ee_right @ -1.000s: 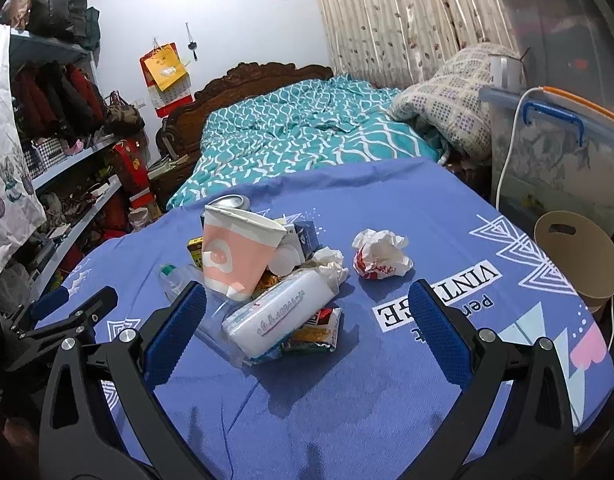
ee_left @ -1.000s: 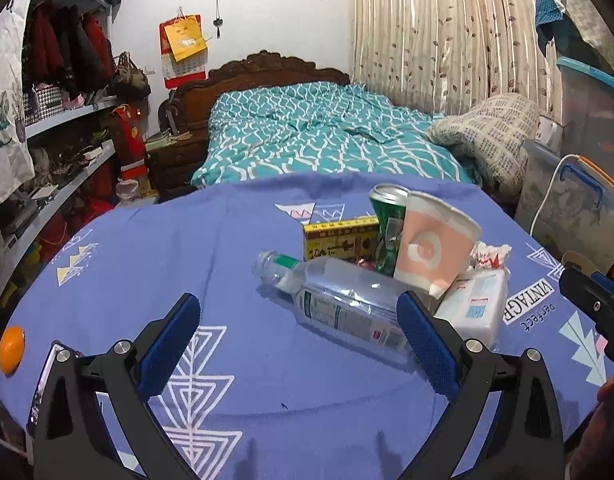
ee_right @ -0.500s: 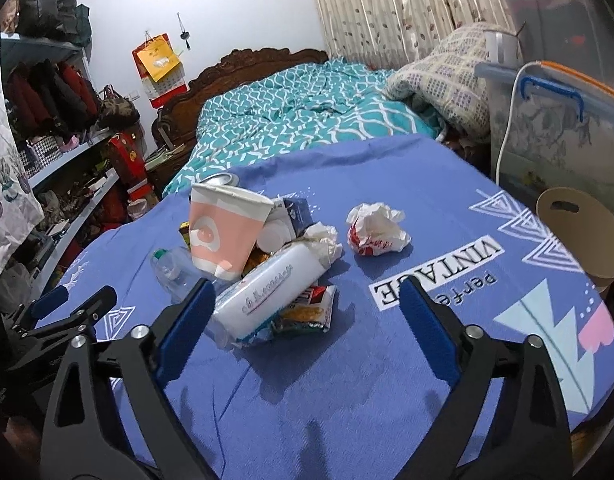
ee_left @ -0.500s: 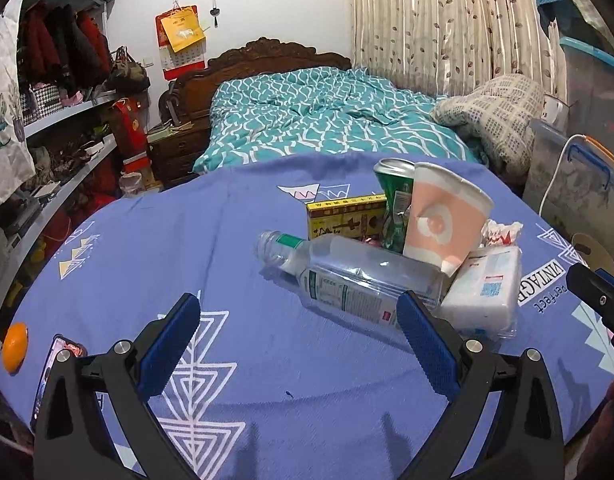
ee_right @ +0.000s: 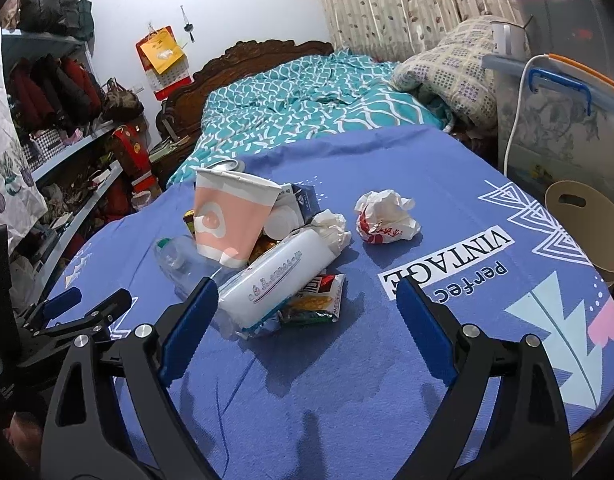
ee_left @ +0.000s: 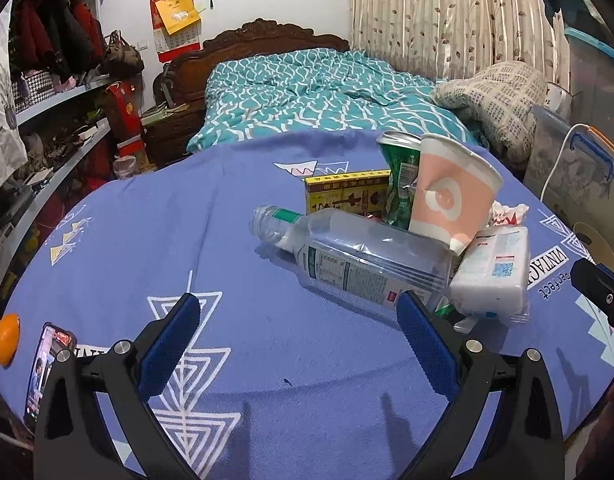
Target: Collect trash
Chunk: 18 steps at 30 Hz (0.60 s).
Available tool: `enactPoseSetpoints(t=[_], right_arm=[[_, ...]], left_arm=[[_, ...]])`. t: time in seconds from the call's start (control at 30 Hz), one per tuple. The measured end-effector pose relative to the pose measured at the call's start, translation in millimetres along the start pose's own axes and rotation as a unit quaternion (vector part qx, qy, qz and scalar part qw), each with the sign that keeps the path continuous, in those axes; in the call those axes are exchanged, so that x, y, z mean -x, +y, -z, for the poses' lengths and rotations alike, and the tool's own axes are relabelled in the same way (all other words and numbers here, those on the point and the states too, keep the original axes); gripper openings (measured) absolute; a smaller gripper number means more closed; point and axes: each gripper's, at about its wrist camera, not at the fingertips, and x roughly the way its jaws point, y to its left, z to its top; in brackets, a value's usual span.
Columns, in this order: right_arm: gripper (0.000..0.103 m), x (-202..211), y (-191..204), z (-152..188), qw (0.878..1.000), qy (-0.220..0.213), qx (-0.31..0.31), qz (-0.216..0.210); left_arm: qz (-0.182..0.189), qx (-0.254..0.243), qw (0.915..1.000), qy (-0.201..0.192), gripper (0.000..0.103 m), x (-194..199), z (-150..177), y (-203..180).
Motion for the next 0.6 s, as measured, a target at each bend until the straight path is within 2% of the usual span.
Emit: enactPoseSetpoints(t=[0.27, 0.47, 0.53, 0.6], right_arm=[[0.073, -4.0, 6.9, 1.6, 1.0, 0.012, 0.01, -0.016], [0.073, -7.7, 8.2, 2.6, 1.0, 0.018, 0.012, -0.021], [0.07, -10.4, 5.2, 1.8, 1.0, 0.02, 0.009, -0.021], [0.062, -15.7, -2.8, 0.8, 0.999, 0.027, 0.0, -0.021]], left_arm=[[0.0, 0.001, 1.0, 0.009, 0.094, -5.2, 1.9, 3.0], [0.001, 0.003, 0.9999, 0.015, 0.094, -9.3, 3.2, 4.9], [0.007, 0.005, 0.9998, 0.016, 0.094, -9.4, 3.5, 5.6], [0.026, 0.008, 0.9996, 0.011, 0.093, -6.7, 3.7, 6.0]])
